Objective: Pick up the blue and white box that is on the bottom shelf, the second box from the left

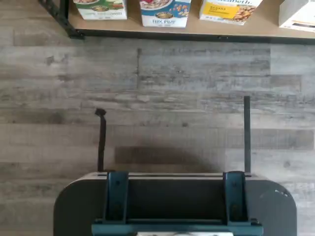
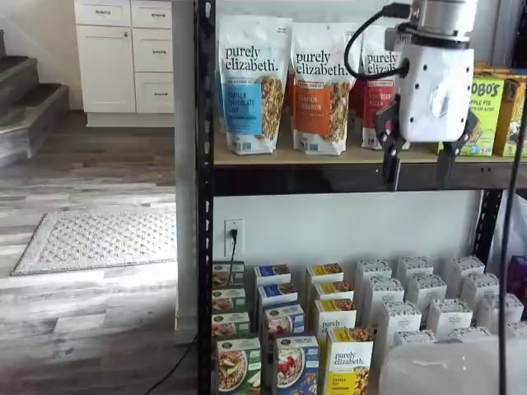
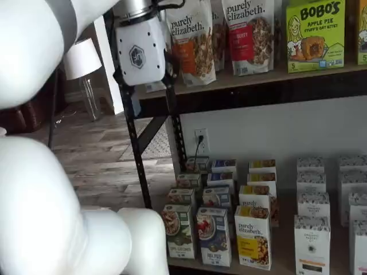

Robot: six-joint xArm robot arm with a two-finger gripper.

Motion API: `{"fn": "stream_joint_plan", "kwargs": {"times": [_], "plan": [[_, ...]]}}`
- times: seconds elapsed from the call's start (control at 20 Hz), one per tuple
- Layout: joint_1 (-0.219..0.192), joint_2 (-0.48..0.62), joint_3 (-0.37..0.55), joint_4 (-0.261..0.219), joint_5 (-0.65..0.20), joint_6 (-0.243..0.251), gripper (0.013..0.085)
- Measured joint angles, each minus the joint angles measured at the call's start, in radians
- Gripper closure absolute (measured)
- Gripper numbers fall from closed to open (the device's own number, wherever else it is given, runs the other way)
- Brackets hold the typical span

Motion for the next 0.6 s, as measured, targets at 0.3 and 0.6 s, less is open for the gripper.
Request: {"fn": "stream_joint_plan", "kwargs": {"times": [0.3,0.6], "plan": [[0.003,-0.001,0.088,-0.008,-0.089,0.000,0.0130],[0.028,0.005,0.174,0.003,-0.191,0.026,0.0130]]}}
